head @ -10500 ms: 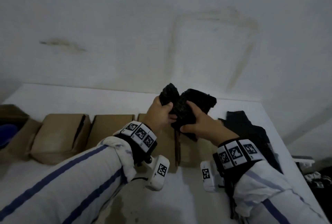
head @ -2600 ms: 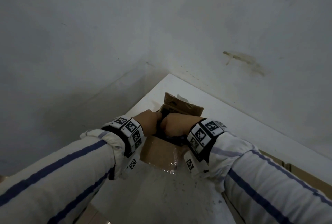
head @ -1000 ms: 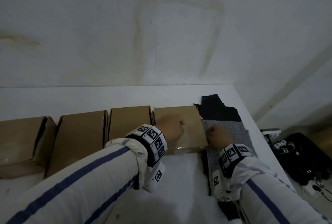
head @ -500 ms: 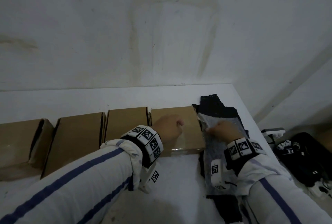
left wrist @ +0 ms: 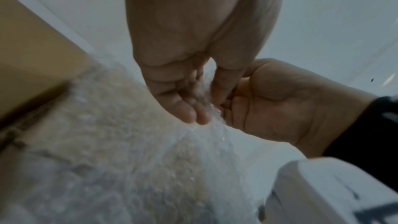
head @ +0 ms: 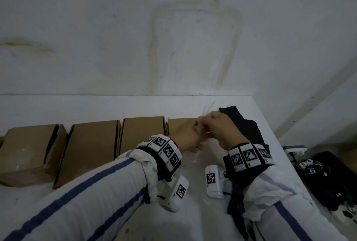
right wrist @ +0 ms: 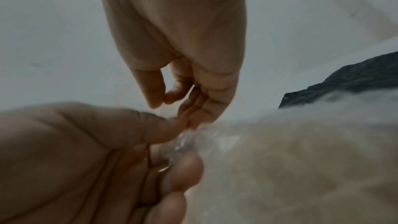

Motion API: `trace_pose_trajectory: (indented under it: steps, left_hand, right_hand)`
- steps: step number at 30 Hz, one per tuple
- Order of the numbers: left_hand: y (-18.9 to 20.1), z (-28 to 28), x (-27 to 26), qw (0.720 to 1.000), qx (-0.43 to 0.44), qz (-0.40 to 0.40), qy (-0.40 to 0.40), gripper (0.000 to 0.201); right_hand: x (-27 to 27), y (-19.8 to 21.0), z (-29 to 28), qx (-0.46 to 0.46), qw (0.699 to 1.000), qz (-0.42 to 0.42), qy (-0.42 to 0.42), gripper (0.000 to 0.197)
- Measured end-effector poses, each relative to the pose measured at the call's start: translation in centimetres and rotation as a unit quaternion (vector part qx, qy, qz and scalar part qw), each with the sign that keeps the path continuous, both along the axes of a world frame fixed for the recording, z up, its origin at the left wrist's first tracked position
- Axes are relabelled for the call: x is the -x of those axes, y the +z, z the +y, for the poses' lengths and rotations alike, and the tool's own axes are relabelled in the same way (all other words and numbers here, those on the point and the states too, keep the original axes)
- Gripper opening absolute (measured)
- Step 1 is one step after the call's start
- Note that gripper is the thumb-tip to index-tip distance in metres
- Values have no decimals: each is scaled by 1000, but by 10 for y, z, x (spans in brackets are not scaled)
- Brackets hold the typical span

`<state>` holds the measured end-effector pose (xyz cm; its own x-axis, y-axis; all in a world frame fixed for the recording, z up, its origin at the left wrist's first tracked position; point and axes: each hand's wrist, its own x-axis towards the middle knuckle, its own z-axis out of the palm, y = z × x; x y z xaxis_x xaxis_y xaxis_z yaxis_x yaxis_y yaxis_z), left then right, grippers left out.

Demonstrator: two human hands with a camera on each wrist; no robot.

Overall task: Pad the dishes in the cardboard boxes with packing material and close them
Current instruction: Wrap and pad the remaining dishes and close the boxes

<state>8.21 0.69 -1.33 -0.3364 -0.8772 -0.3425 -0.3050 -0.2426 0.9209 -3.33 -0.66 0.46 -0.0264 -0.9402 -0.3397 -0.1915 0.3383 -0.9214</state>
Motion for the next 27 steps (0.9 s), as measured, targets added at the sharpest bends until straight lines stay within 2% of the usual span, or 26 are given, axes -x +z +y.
trace_pose_trajectory:
  steps: [2, 4, 7, 10, 12, 14, 15, 17, 19, 21, 22, 24, 27]
  left_hand:
    - [-2, -4, -16, 997, -15, -12, 73, 12]
    - [-2, -7, -35, 990, -14, -14, 136, 20]
    - [4, -8, -64, 980, -2, 12, 198, 28]
    - [11, -3, -93, 958, -22, 119, 261, 37]
    - [14, 2, -114, 932, -26, 185, 311, 43]
    - [18, 10, -139, 915, -8, 195, 355, 56]
    - [19, 14, -153, 915, 20, 155, 371, 62]
    - [23, 25, -185, 925, 91, 12, 368, 71]
    - [26, 36, -217, 924, 131, -111, 341, 56]
    - [27, 45, -252, 927, 120, -157, 320, 31]
    - [28, 49, -270, 929, 115, -154, 316, 25]
    - [33, 62, -306, 934, 118, -126, 312, 29]
    - [39, 88, -360, 951, 80, -40, 295, 31]
  right_hand:
    - [-9, -2, 0, 34, 999, 20, 14, 5]
    - [-17, 0, -1, 55, 993, 75, 70, 33]
    - [-39, 7, 1, 17, 968, 120, 219, 80]
    - [-73, 9, 6, -2, 938, 138, 320, 99]
    - [-99, 8, 6, 42, 932, 146, 329, 93]
    - [-124, 12, 7, 91, 931, 177, 307, 76]
    - [-137, 15, 7, 105, 933, 183, 291, 70]
    - [-165, 19, 9, 123, 940, 155, 279, 57]
    - [-196, 24, 13, 154, 932, 146, 294, 43]
    - [-231, 27, 17, 169, 931, 131, 294, 35]
    - [-249, 28, 19, 167, 937, 101, 288, 31]
    - [-287, 30, 23, 159, 947, 43, 275, 25]
    - [-347, 30, 30, 147, 955, 3, 259, 26]
